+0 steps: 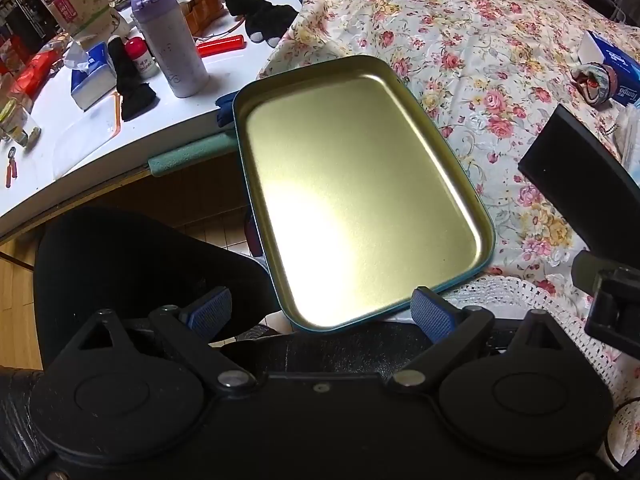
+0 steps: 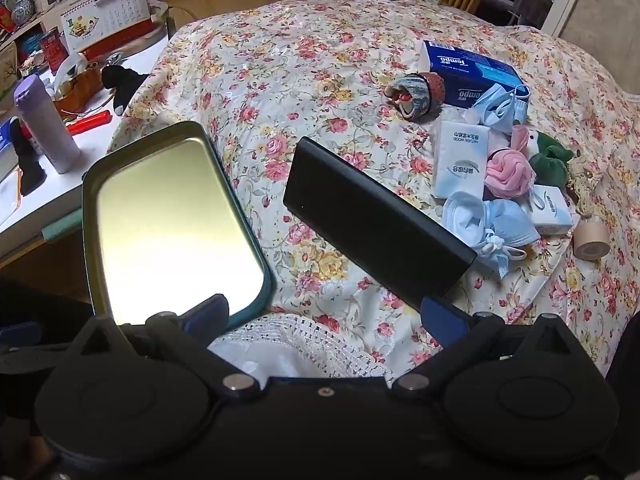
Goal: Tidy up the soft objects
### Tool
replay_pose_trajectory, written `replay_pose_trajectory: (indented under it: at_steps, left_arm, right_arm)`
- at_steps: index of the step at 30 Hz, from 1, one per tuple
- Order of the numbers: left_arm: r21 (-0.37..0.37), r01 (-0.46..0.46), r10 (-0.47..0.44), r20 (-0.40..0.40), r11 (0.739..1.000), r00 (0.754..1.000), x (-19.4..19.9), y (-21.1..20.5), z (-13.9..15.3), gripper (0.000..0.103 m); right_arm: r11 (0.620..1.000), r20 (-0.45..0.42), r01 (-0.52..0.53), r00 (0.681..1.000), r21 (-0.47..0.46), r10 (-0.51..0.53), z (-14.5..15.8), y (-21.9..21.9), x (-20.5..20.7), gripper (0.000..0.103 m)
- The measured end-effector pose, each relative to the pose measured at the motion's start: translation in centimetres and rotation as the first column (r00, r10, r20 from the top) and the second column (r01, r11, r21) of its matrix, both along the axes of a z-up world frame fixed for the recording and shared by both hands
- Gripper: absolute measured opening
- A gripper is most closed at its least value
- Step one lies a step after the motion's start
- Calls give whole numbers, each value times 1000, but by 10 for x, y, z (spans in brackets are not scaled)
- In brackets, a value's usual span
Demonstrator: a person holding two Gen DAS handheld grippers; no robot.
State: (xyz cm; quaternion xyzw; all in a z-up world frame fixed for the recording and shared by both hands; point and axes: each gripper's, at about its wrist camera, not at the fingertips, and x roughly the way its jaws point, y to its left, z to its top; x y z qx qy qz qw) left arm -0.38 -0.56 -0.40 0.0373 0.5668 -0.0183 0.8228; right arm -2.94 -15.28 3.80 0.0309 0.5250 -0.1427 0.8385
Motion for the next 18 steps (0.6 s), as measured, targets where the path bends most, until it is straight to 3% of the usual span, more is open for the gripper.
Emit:
replay_pose_trajectory:
  at_steps: [18]
  left_arm:
    - [8,0,0,-9,1000,1000,-2,-2,-2,94]
  right_arm:
    - [1000,-2,2,1000,5,-2,-1,1,0,102]
